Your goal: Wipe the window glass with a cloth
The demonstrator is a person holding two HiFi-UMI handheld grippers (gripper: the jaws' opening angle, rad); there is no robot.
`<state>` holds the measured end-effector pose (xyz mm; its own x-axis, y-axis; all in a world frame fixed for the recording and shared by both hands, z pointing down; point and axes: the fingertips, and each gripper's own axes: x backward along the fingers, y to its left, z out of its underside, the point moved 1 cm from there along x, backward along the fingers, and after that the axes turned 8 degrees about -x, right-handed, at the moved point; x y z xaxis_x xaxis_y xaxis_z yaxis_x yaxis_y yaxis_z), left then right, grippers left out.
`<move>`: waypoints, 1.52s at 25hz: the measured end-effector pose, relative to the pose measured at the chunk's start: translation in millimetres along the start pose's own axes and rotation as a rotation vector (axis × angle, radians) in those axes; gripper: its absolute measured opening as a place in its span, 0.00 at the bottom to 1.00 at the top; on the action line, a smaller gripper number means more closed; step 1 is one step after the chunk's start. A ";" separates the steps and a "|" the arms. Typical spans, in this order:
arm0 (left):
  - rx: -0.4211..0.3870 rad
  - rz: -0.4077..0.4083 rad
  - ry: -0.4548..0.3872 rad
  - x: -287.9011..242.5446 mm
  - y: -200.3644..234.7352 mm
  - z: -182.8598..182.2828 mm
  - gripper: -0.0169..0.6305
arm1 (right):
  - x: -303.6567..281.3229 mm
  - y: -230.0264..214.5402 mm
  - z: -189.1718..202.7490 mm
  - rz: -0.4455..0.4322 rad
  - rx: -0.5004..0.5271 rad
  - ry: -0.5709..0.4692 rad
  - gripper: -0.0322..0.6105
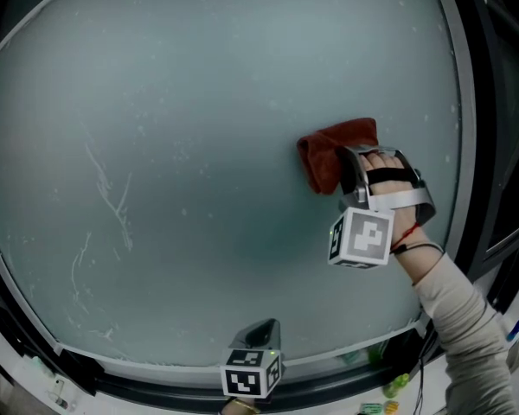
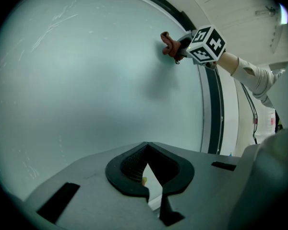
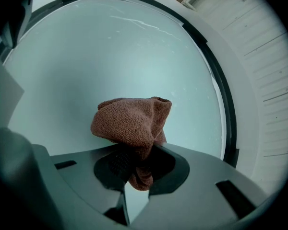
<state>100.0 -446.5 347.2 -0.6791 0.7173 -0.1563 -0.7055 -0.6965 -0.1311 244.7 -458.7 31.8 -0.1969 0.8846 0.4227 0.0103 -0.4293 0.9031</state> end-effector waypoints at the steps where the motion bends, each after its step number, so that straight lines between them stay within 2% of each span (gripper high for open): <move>1: -0.001 0.000 -0.001 0.0 0.1 -0.1 0.03 | 1.9 4.7 1.5 -0.004 -0.001 0.001 0.12; 13: 0.006 -0.010 0.000 3.6 -1.7 0.9 0.03 | 27.7 62.7 17.0 -0.092 -0.021 0.014 0.12; 21: 0.009 -0.006 0.000 4.6 -9.7 3.8 0.03 | 52.1 114.0 22.7 -0.193 -0.048 0.021 0.12; 38: 0.018 -0.028 -0.004 17.5 -11.3 6.7 0.03 | 122.8 277.6 43.7 -0.477 -0.088 0.101 0.12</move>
<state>94.8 -426.0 352.5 -0.6600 0.7363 -0.1491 -0.7274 -0.6760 -0.1179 266.3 -461.3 337.7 -0.2534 0.9661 -0.0491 -0.1861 0.0011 0.9825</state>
